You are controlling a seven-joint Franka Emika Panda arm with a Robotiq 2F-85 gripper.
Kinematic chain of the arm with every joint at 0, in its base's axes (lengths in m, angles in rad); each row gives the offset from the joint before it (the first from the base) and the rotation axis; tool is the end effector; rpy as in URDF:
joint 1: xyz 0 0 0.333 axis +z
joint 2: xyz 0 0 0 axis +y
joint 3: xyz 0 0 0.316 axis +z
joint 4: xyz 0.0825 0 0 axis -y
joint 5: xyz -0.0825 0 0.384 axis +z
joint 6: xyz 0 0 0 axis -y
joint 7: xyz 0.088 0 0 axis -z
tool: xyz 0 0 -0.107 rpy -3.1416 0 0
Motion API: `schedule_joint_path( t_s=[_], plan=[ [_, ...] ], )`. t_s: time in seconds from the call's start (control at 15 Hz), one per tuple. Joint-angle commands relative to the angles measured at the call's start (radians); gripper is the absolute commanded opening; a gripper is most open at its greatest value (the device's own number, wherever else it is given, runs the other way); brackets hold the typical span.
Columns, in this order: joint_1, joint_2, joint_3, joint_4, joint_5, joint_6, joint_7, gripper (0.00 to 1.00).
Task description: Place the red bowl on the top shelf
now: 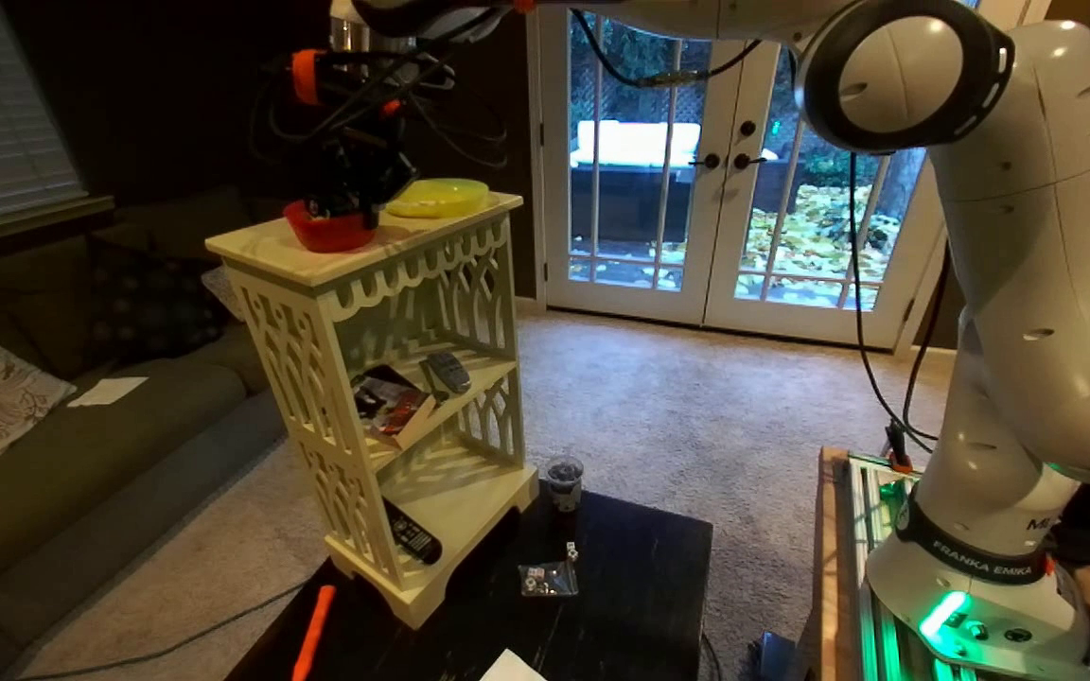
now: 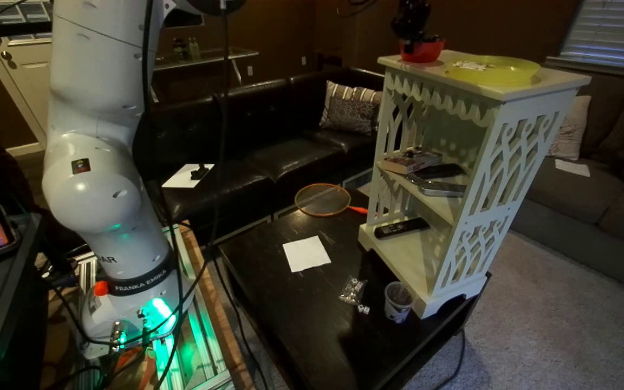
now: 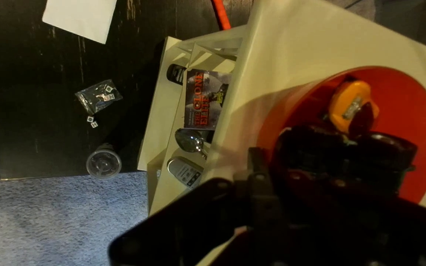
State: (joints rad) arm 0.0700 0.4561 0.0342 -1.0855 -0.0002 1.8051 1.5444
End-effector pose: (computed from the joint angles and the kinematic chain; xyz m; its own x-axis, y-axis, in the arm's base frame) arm 0.7043 0.0672 0.5938 0.1258 -0.9920 -0.0080 -0.9579 -0.1194 -0.2610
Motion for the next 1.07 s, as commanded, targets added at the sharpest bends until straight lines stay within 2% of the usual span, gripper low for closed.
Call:
schedule_joint_path(
  t_s=[0.0, 0.33, 0.53, 0.67, 0.87, 0.93, 1.0],
  plan=[
    [0.020, 0.034, -0.021, 0.072, -0.041, -0.010, 0.084, 0.31],
    [0.017, -0.005, -0.031, 0.086, -0.063, -0.038, 0.094, 0.64],
    [0.000, -0.080, -0.027, 0.069, -0.072, -0.123, 0.008, 0.84],
    [-0.006, -0.118, -0.037, 0.060, -0.082, -0.145, -0.001, 0.99],
    [-0.015, -0.174, -0.040, 0.048, -0.103, -0.205, -0.141, 1.00],
    [-0.014, -0.133, -0.038, 0.076, -0.069, -0.175, -0.075, 1.00],
    [-0.016, -0.148, -0.040, 0.075, -0.075, -0.189, -0.104, 1.00]
  ],
)
